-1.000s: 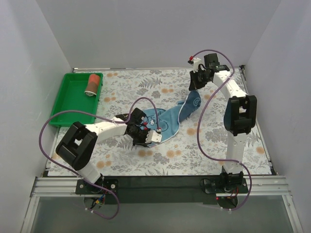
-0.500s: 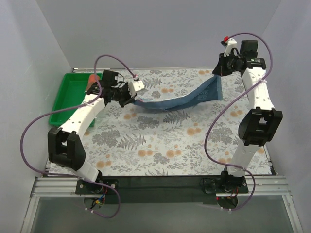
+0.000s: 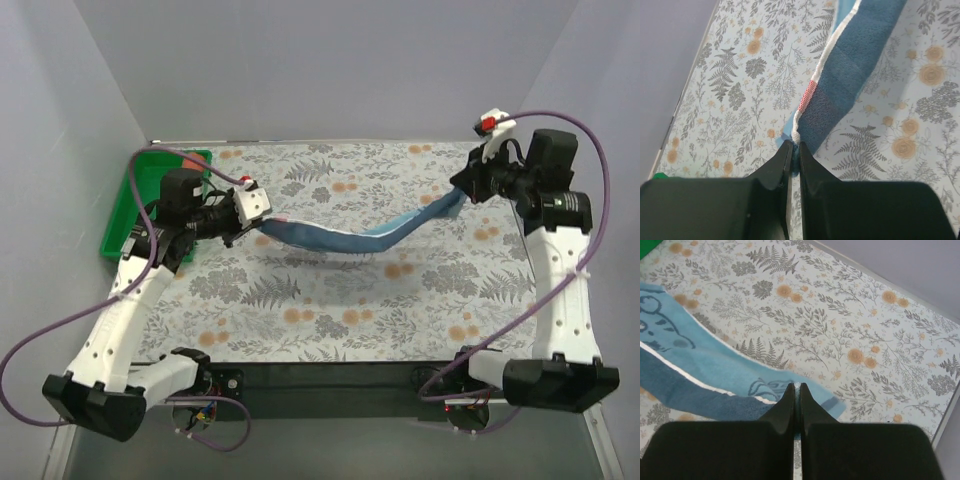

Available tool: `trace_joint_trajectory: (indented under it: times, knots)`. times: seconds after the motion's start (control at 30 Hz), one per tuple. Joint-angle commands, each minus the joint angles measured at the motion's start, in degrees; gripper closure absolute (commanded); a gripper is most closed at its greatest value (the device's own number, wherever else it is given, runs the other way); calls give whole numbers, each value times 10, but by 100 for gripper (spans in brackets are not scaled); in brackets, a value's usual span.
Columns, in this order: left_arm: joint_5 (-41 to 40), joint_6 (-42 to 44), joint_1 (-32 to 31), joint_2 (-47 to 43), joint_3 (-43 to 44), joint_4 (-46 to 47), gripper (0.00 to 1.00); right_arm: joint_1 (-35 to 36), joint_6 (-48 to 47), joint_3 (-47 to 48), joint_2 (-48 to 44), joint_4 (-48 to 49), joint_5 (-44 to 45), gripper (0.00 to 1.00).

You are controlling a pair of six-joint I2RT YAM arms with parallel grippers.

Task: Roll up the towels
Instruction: Flatten the towel

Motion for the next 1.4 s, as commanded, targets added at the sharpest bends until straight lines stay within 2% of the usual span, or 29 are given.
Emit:
trace_joint_trajectory:
  times: [0.0,0.13,0.23,0.27,0.3,0.47,0.6,0.67,0.7,0.73,0.8,0.83,0.9,0.97,1.0,1.03,1.07,1.13,1.2,1.27,1.37]
  knots:
    - [11,-15,1,-49,-32,-46,100,-4,-38,-71,-82,5,13,99]
    - [-1,-39,1,-38,-61,-33,100,-4,-33,-97,-92,10,47,99]
    - [-47,-77,1,28,-65,12,100,-3,-16,-86,-22,26,54,99]
    - [-66,-86,1,50,-63,36,100,-2,-11,-81,27,32,60,99]
    - [-95,-106,1,106,-59,46,100,1,-9,-76,53,47,65,99]
    - [-112,-125,25,267,3,108,100,18,20,-42,216,113,88,99]
    - [-126,-142,46,384,80,140,100,22,47,69,331,126,127,99]
    - [-121,-151,59,448,120,146,100,22,55,128,378,127,147,81]
    - [-117,-144,59,469,166,133,90,22,55,149,393,107,150,62]
    - [-106,-136,59,487,189,119,83,22,55,171,405,94,153,33]
    - [-124,-129,59,515,213,113,66,22,49,196,418,69,167,15]
    - [-134,-130,60,518,219,111,55,21,43,193,407,63,175,10]
    - [-142,-116,62,499,211,97,53,21,16,158,383,49,175,11]
    - [-94,-91,61,462,178,89,54,19,-14,105,335,35,154,24]
    - [-71,-84,61,414,157,82,55,19,-33,90,322,2,147,31]
    - [-44,-65,62,393,115,71,57,20,-57,72,310,-16,141,47]
    - [-25,-54,59,370,96,43,65,20,-73,57,291,-37,132,54]
    - [1,-18,47,319,33,14,74,23,-92,-1,264,-85,130,67]
    - [0,2,30,293,-8,-25,81,27,-122,-43,248,-110,138,73]
    - [-5,12,4,260,-67,-33,82,35,-135,-100,230,-111,160,75]
    - [-26,1,-34,233,-121,-12,83,39,-127,-129,237,-104,181,76]
